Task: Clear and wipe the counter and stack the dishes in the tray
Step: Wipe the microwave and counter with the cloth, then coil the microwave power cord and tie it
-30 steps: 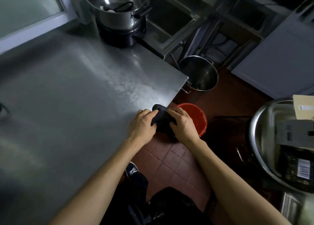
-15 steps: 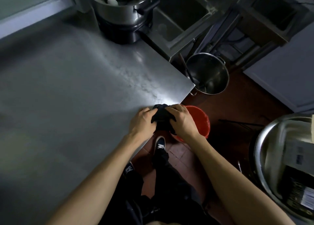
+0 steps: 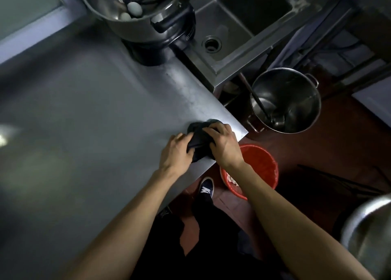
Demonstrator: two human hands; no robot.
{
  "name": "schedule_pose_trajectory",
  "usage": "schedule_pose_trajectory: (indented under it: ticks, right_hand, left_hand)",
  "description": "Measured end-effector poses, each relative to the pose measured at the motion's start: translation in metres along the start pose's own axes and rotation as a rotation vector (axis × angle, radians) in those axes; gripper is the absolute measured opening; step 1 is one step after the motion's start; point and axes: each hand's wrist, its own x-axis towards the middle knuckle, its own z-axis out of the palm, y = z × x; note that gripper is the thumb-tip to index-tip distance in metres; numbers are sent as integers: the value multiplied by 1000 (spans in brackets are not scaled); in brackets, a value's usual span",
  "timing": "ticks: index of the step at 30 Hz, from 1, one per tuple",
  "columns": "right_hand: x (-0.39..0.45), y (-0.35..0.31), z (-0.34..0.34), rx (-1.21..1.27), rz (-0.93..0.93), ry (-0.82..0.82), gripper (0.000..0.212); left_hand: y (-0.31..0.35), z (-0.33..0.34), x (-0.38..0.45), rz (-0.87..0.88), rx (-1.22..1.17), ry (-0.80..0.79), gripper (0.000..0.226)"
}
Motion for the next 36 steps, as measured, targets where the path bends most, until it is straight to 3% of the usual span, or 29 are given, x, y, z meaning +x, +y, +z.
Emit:
schedule_pose_trajectory:
  ticks: [6,13,19,28,36]
  right_hand:
    - [15,16,7,-88,-42,-142,67]
    - [18,-1,7,-145,-48,-158,63]
    - [19,-25,13,-156,-168,-140,52]
    - [5,-134,33,-44,-395,-241,45]
    - [-54,-249,69,-69,-583,-301,40]
  left_hand:
    - [0,9,1,-62,21,17,48]
    - [-11,6,-17,-52,12,135,40]
    - [-39,-18,-41,-131,31,131,36]
    - [-100,-64,-126,-220,60,268,40]
    - [-177,-95,-252,-386,-29,324,44]
